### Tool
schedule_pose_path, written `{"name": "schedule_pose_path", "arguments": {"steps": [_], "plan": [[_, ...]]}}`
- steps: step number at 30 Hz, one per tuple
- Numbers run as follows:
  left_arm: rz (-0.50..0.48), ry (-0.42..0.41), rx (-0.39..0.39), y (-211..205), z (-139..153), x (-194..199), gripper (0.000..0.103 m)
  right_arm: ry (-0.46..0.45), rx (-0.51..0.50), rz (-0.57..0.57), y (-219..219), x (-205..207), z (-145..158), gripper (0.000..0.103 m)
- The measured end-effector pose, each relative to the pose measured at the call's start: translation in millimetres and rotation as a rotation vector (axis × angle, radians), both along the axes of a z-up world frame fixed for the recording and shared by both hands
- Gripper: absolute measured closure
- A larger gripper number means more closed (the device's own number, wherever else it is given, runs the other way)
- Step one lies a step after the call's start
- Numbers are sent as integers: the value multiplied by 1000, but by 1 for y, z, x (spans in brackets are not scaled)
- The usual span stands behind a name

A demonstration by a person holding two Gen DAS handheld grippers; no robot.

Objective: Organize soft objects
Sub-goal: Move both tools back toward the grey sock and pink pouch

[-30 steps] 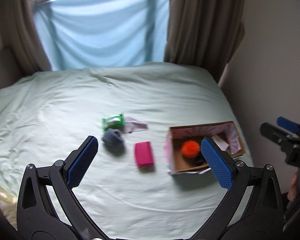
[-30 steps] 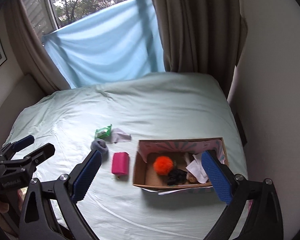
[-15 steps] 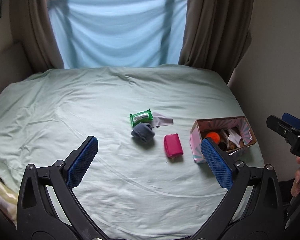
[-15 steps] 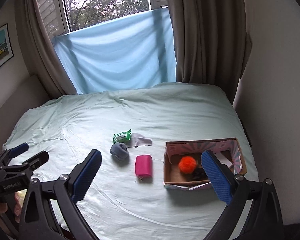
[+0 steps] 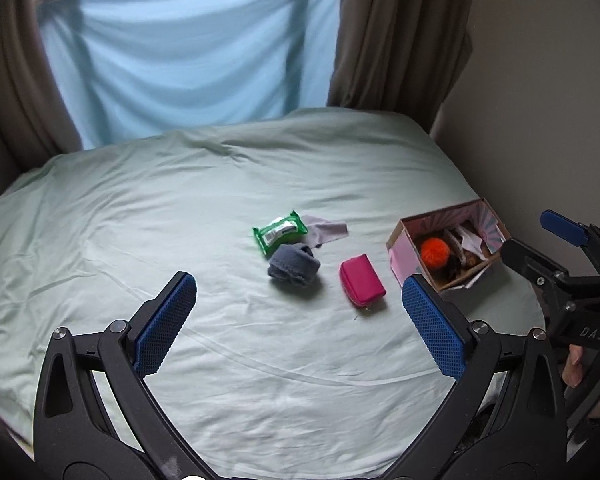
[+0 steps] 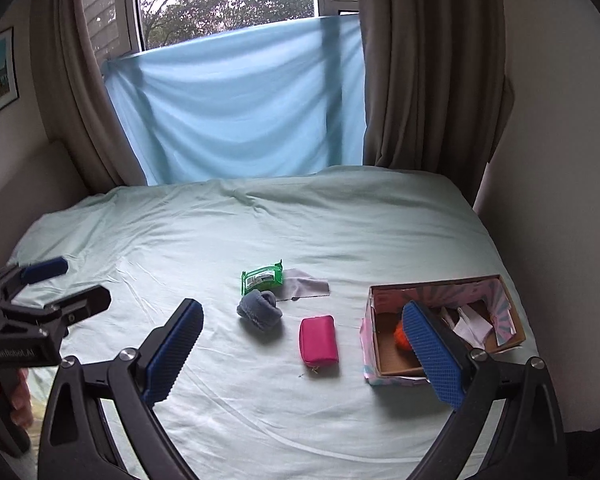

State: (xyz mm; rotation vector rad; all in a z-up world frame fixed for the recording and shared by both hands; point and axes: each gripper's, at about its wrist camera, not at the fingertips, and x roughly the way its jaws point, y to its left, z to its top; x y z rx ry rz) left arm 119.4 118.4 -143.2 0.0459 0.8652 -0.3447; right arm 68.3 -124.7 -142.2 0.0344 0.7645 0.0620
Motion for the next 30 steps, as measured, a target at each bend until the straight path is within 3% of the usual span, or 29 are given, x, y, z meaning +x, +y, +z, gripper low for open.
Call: {"name": "schedule_pose_path", "arguments": {"steps": [8, 16, 30], "plan": [[-123, 70, 52, -10, -56, 67, 0, 52, -28, 7, 24, 41, -62, 4], [-182, 196, 81, -37, -150, 132, 0, 196, -39, 26, 24, 86, -152, 4], [-299, 261, 183, -87, -274, 200, 1, 321, -88, 24, 7, 145, -278, 4]]}}
